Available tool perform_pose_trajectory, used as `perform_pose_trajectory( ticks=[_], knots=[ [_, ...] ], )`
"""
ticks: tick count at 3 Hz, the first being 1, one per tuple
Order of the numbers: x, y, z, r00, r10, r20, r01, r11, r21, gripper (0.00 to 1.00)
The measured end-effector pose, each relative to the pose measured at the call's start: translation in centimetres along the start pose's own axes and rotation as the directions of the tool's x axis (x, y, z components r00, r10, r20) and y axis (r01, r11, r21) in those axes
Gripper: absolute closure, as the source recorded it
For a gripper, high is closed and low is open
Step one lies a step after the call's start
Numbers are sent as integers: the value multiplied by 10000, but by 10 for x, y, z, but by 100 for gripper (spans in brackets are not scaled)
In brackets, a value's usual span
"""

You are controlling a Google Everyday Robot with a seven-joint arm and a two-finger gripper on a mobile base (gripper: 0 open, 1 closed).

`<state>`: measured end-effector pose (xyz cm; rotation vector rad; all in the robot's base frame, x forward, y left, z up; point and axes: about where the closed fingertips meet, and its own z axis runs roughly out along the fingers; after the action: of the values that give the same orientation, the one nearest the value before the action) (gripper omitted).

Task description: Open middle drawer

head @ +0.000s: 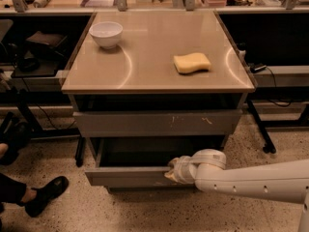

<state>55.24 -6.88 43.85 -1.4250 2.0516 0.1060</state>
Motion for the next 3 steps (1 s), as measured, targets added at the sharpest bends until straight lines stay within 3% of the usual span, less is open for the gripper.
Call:
perform_pose_trajectory(
  ticks=[1, 2, 3],
  knots=[
    [0, 5, -4, 9997, -181, 145, 181, 9998, 18, 100],
    [3, 30, -11, 9974, -515, 506, 520, 9986, -82, 100],
    [3, 31, -13, 9973, -524, 519, 529, 9986, -74, 100]
  ],
)
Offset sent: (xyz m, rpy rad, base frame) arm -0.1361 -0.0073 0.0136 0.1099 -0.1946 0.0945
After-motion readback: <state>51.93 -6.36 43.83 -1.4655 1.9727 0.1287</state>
